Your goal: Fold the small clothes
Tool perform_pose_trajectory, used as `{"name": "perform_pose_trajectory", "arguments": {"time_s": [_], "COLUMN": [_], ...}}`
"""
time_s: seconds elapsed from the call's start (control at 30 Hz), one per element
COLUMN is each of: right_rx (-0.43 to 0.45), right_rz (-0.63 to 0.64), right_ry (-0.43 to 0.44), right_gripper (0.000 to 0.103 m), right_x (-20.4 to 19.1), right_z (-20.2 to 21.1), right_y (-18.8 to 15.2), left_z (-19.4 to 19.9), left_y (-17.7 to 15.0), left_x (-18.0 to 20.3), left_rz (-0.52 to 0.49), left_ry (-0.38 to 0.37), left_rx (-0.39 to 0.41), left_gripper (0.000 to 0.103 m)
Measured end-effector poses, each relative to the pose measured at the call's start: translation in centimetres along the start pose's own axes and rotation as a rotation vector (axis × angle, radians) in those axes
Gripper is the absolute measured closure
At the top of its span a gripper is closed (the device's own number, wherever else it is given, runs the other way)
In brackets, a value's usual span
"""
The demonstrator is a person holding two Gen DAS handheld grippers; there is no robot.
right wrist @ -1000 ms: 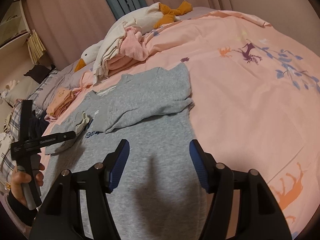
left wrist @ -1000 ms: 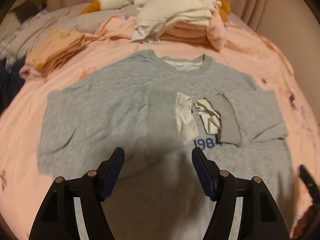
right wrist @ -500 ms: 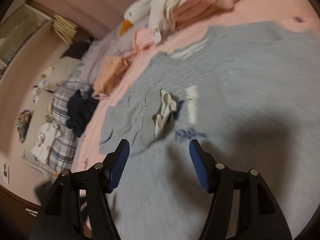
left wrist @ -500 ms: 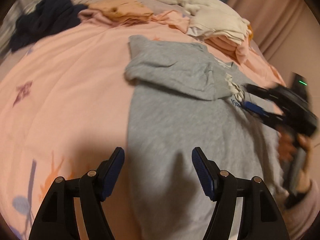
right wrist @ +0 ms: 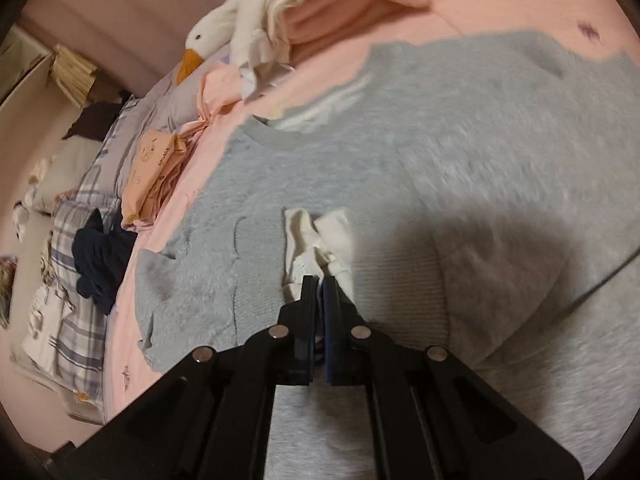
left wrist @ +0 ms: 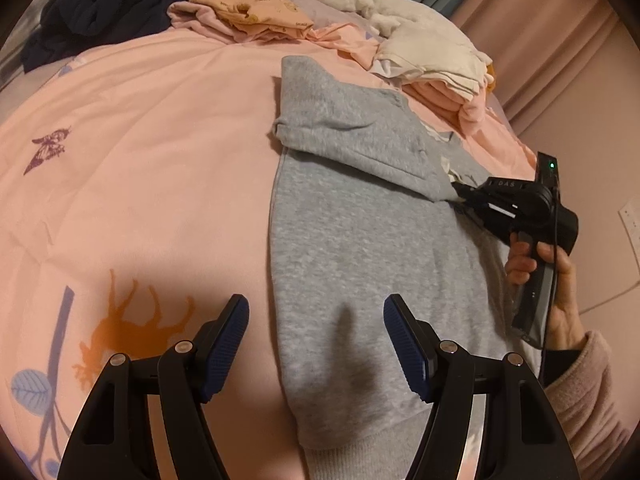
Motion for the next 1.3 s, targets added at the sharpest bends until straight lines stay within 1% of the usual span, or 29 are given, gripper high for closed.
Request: {"name": "perform_pose_trajectory", "arguments": {"time_s": [0.03, 0.07, 0.1, 0.13, 0.17, 0.2, 0.23, 0.27, 0.3, 0.33, 0.4, 0.43, 0.47, 0.5, 0.57, 0.6, 0.63, 0.7, 0.73, 0.77, 0.87, 0.97, 1.03, 1.1, 1.13, 1.17, 1.23, 1.27, 1.3], "right_rx": [-0.017, -0.040, -0.030, -0.009, 0.034, 0.060, 0.096, 0.105, 0.092, 0.052, 0.002, -0.027, -0.018, -0.013, -0.017, -0.010, 0.010, 0.023, 0.022, 0.021, -0.006, -0.030, -0.031, -0.084, -0.129, -0.157, -0.183, -0.198, -0.210], "right_rz": [0.018, 0.039, 0.058, 0.085, 0.130, 0.155, 0.192, 0.214, 0.220, 0.230, 0.263, 0.296, 0.328, 0.333, 0.341, 0.363, 0.413, 0.482, 0.511, 0.538, 0.593, 0.653, 0.719, 0.743, 0.746, 0.755, 0.801, 0.811, 0.822], "right_ry": [-0.001, -0.020, -0.051, -0.077, -0.108, -0.121, -0.116, -0.065, -0.036, -0.021, -0.034, -0.056, -0.107, -0.116, -0.167, -0.177, -0.171, -0.122, -0.095, -0.086, -0.075, -0.111, -0.136, -0.126, -0.109, -0.102, -0.135, -0.132, -0.112], "right_gripper": [0.096, 0.098, 0.098, 0.096, 0.091, 0.091, 0.091, 0.091, 0.091, 0.091, 0.090, 0.094, 0.097, 0.097, 0.093, 0.088, 0.083, 0.071, 0.063, 0.061, 0.062, 0.062, 0.057, 0.053, 0.052, 0.052, 0.052, 0.062, 0.074], "right_x": [-0.2, -0.5, -0.8, -1.0, -1.9, -2.2, -3.1, -3.9, -4.0, -4.4, -4.8, -4.9, -5.0, -5.3, -6.0, -6.4, -7.4, -8.6, -9.5, -10.4, -12.0, -13.4, -14.4, -14.6, -14.5, -14.4, -14.2, -14.1, -14.0], "right_z": [-0.2, -0.3, 0.2, 0.9, 1.8, 2.4, 3.0, 3.1, 2.9, 1.9, 0.0, -1.0, -1.5, -1.5, -1.1, -0.9, -0.4, 0.0, -0.2, -0.7, -2.7, -5.3, -6.9, -8.5, -9.4, -10.1, -10.3, -10.4, -10.5], "right_y": [-0.1, -0.2, -0.2, -0.2, -0.3, -0.3, -0.4, -0.6, -0.6, -0.9, -1.5, -1.8, -1.9, -2.0, -2.0, -2.0, -2.2, -2.2, -2.1, -1.7, -0.4, 1.2, 2.3, 3.0, 3.1, 3.1, 2.7, 2.4, 2.0], "left_z": [0.0, 0.0, 0.0, 0.0, 0.0, 0.1, 0.0, -0.1, 0.0, 0.0, 0.2, 0.3, 0.4, 0.4, 0.4, 0.4, 0.2, 0.1, -0.1, -0.1, -0.4, -0.8, -1.1, -1.5, -1.6, -1.7, -2.0, -2.1, -2.3], "left_y": [-0.1, -0.2, -0.2, -0.3, -0.3, -0.4, -0.5, -0.5, -0.6, -0.7, -1.0, -1.1, -1.2, -1.3, -1.3, -1.3, -1.1, -0.7, -0.4, 0.0, 1.0, 1.7, 2.0, 2.3, 2.4, 2.5, 2.5, 2.6, 2.6], "left_x": [-0.1, 0.0, -0.1, -0.1, -0.1, -0.2, -0.2, -0.2, -0.2, 0.0, 0.3, 0.4, 0.5, 0.4, 0.2, 0.1, 0.0, 0.0, 0.1, 0.2, 0.4, 0.4, 0.3, 0.2, 0.2, 0.2, 0.1, 0.1, 0.0], "left_rz": [-0.003, -0.007, -0.010, -0.012, -0.011, -0.010, -0.007, -0.004, -0.003, -0.006, -0.019, -0.025, -0.032, -0.036, -0.034, -0.030, -0.025, -0.024, -0.026, -0.028, -0.033, -0.036, -0.033, -0.026, -0.022, -0.019, -0.014, -0.011, -0.008], "left_ry": [0.007, 0.016, 0.019, 0.018, 0.019, 0.018, 0.015, 0.012, 0.013, 0.014, 0.010, 0.011, 0.013, 0.016, 0.020, 0.016, 0.004, 0.000, 0.002, -0.004, -0.019, -0.030, -0.037, -0.046, -0.052, -0.060, -0.070, -0.072, -0.074], "left_rx": [-0.003, -0.008, -0.011, -0.013, -0.014, -0.014, -0.017, -0.020, -0.020, -0.020, -0.018, -0.019, -0.023, -0.026, -0.028, -0.029, -0.030, -0.028, -0.025, -0.020, -0.009, -0.010, -0.013, -0.019, -0.021, -0.024, -0.030, -0.034, -0.038], "left_gripper": [0.034, 0.034, 0.034, 0.034, 0.034, 0.034, 0.034, 0.034, 0.034, 0.034, 0.034, 0.034, 0.034, 0.034, 0.034, 0.034, 0.034, 0.034, 0.034, 0.034, 0.034, 0.034, 0.034, 0.034, 0.034, 0.034, 0.034, 0.034, 0.034]}}
Point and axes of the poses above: each gripper's, at about its wrist camera, not at the fingertips, and z roughly against the way its jaws point, x to its right, y to its top, the point moved 3 cm from there along -z, roughly the way its jaws point, and after that the axes turned 1 degree about y, right-handed, at the moved point
